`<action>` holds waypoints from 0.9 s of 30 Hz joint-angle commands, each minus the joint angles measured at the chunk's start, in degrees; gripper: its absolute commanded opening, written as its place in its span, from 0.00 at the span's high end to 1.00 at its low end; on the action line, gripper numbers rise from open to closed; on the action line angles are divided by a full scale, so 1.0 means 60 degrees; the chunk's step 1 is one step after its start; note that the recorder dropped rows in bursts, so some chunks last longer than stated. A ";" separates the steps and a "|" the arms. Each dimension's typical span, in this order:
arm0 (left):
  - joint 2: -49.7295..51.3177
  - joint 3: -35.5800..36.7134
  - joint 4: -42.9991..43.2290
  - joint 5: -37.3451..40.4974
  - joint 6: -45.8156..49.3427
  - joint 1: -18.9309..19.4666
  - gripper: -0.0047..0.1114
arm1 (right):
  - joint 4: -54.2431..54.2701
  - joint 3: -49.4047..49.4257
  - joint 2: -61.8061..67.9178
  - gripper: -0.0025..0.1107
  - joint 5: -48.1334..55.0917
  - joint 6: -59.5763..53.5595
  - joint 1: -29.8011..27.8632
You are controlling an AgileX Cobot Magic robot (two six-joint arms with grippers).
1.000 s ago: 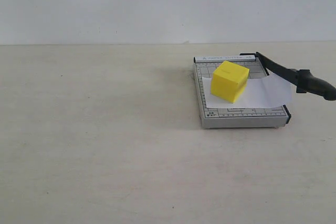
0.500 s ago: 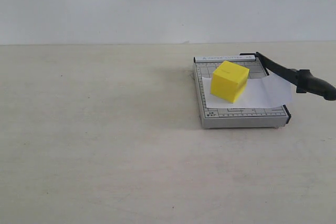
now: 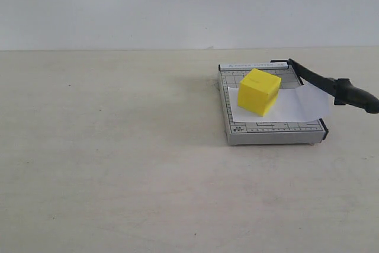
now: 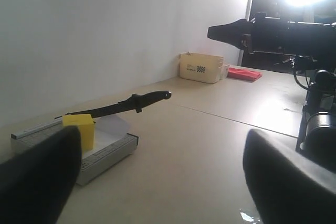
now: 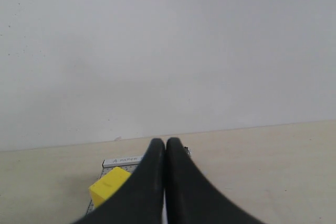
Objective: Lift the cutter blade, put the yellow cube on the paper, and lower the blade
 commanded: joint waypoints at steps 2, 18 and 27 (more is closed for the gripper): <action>-0.0150 0.0036 0.0019 -0.0032 -0.0001 -0.0007 0.28 | -0.0038 0.0020 -0.0019 0.98 -0.0042 -0.0020 0.0015; -0.0422 0.0437 0.0078 -0.0290 0.0183 -0.0007 0.28 | -0.0038 0.0020 -0.0019 0.98 -0.0150 -0.0020 0.0015; -0.0422 0.0437 0.0078 -0.0627 0.0183 -0.0007 0.86 | -0.0038 0.0020 -0.0019 0.98 -0.0191 -0.0020 0.0015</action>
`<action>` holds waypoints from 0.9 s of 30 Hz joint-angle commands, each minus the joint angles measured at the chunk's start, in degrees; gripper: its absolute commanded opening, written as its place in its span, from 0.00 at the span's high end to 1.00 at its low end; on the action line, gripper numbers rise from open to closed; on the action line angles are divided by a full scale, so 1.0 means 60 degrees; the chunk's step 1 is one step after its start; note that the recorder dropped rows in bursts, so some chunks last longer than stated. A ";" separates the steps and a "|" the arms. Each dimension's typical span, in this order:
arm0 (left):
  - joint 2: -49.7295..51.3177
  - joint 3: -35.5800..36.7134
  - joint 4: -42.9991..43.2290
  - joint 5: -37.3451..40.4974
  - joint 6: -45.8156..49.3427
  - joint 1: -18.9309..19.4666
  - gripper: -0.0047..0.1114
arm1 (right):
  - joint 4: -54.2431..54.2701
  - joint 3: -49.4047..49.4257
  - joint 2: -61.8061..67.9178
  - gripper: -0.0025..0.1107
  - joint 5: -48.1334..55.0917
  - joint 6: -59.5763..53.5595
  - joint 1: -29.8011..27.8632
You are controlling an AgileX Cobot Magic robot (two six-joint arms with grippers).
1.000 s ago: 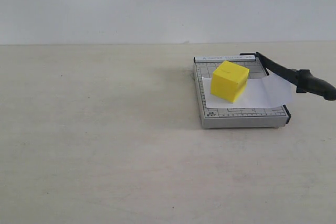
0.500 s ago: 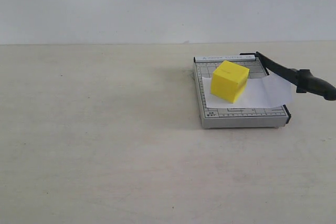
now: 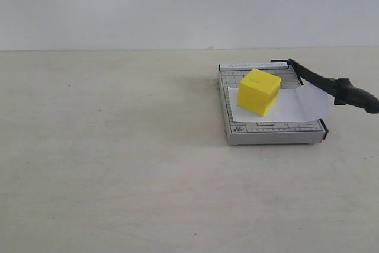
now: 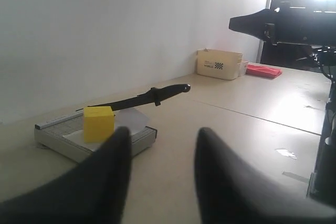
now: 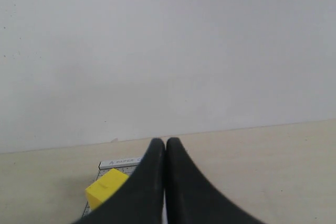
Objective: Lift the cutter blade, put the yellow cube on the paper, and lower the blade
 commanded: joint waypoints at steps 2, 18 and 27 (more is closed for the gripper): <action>-0.0035 0.0030 0.0080 -0.0052 0.0093 -0.0007 0.92 | -0.0038 0.0020 -0.0019 0.98 -0.0076 -0.0020 0.0015; -0.0035 0.0030 0.0051 0.0440 0.0093 0.2723 0.92 | -0.0038 0.0020 -0.0019 0.98 -0.0099 -0.0020 0.0015; -0.0035 0.0030 0.0051 0.0440 0.0093 0.3738 0.92 | -0.0038 0.0020 -0.0019 0.98 -0.0116 -0.0020 0.0015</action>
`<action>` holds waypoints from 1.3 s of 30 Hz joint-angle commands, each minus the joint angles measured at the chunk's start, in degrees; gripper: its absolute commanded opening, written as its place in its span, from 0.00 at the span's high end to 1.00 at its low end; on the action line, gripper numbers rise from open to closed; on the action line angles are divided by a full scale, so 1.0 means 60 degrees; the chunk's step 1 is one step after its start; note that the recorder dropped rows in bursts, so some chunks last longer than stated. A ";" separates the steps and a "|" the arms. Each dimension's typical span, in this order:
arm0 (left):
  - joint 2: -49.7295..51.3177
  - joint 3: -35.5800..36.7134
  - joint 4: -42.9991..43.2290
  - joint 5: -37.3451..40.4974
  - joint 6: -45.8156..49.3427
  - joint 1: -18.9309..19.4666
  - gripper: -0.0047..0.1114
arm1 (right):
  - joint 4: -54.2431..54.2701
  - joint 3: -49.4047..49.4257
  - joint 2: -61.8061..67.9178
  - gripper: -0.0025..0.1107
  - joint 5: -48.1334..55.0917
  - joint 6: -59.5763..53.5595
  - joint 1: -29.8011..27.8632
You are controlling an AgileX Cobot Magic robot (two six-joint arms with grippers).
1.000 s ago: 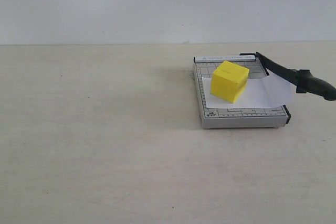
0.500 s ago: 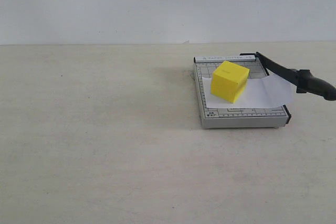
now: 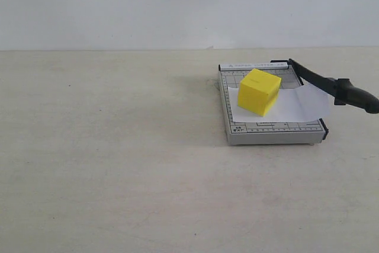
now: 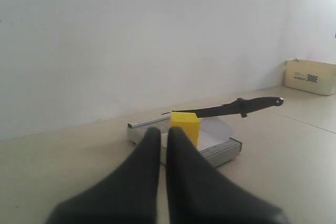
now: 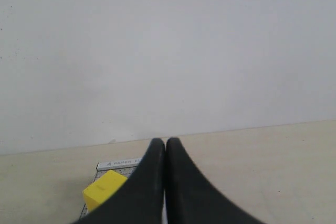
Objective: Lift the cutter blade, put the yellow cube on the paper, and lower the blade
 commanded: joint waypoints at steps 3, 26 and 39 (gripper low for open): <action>-0.0035 0.0030 0.0051 0.0082 0.0051 0.0766 0.92 | -0.0038 0.0020 -0.0019 0.98 -0.0007 -0.0018 0.0015; -0.0035 0.0030 1.2614 0.1655 -1.1501 0.1253 0.92 | -0.0038 0.0020 -0.0019 0.98 -0.0599 0.0214 0.0015; -0.0035 0.0030 1.6762 0.1330 -1.5899 0.1253 0.92 | -0.0147 -0.0069 0.0313 0.76 0.0608 -0.0311 0.0015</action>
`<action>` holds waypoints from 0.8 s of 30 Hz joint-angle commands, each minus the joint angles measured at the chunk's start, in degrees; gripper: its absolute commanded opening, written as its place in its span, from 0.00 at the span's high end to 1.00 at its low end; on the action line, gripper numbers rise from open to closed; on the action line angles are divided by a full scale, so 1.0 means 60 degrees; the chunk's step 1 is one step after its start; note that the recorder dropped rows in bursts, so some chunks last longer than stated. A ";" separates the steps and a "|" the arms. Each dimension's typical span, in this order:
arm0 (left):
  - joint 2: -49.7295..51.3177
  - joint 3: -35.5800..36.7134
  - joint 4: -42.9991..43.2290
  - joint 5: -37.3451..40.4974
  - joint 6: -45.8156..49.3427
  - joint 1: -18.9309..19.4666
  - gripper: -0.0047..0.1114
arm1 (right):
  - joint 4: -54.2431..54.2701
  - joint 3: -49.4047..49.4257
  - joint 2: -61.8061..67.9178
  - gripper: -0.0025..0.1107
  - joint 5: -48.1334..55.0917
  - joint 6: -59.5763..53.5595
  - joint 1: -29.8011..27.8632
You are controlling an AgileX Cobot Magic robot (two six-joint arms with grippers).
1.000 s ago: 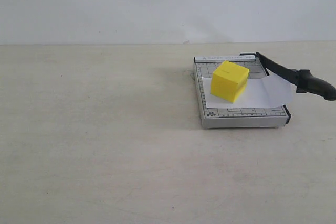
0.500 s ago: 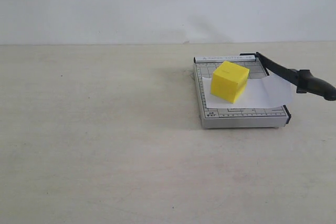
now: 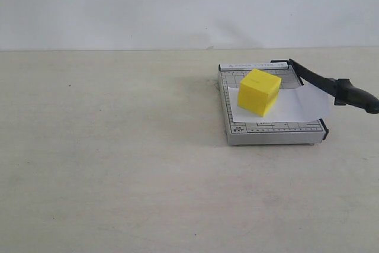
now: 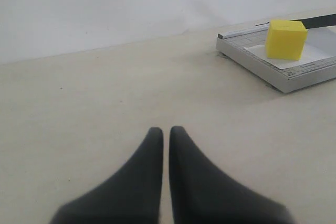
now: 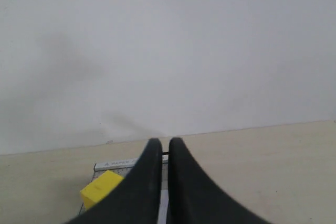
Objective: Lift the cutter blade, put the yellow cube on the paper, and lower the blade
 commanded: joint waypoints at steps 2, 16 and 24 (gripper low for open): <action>-0.0035 0.0030 0.0062 -0.0140 0.0045 0.0029 0.92 | -0.0218 -0.0444 0.1064 0.54 0.0680 -0.0227 0.0015; -0.0035 0.0030 0.0062 -0.0140 0.0045 0.0029 0.92 | -1.2422 -0.5672 0.7397 0.36 0.5944 0.9783 -0.0005; -0.0035 0.0030 0.0062 -0.0140 0.0045 0.0029 0.92 | -1.1680 -0.6265 0.7594 0.36 0.6828 0.9234 -0.0005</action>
